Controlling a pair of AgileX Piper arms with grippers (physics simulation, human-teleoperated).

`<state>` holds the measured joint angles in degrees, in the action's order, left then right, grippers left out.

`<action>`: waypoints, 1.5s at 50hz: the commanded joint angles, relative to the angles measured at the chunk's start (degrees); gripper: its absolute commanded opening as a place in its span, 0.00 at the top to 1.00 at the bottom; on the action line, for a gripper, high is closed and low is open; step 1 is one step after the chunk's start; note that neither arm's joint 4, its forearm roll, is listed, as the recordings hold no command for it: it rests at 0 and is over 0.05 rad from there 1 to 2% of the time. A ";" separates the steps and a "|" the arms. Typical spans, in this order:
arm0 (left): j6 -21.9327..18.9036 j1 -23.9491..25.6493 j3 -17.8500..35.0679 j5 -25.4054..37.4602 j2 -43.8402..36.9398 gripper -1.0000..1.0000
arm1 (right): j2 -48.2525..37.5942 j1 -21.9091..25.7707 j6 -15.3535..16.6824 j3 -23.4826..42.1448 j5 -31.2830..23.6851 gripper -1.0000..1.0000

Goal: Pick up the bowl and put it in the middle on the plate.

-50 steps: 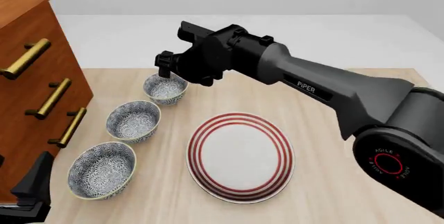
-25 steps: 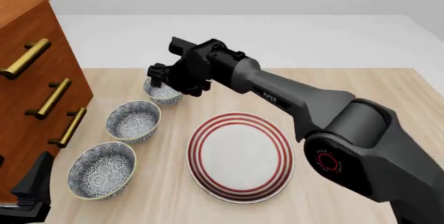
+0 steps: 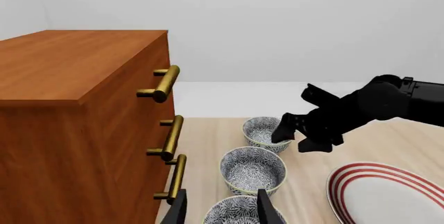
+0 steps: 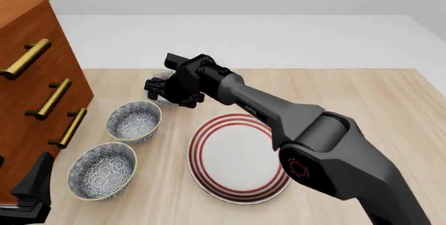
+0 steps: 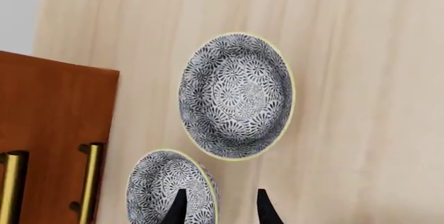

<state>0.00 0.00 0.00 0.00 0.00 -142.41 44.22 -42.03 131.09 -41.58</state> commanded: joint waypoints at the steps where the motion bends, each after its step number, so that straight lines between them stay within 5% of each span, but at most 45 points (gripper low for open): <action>1: 0.00 0.00 0.00 0.00 0.00 0.00 | -1.99 0.82 -0.77 -0.42 0.93 0.00; 18: 0.00 0.00 0.00 0.00 0.00 0.00 | -2.49 2.43 -1.17 -4.90 3.85 0.00; 55: 0.00 0.00 0.00 0.00 0.00 0.00 | -4.62 3.80 -0.76 -3.19 3.50 0.00; 56: 0.00 0.00 0.00 0.00 0.00 0.00 | -4.59 3.53 -0.29 -2.87 3.13 1.00; 75: 0.00 0.00 0.00 0.00 0.00 0.00 | -2.79 3.70 0.68 -3.68 3.51 1.00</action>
<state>0.00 0.00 0.00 0.00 0.00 -146.27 47.99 -41.75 127.83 -38.30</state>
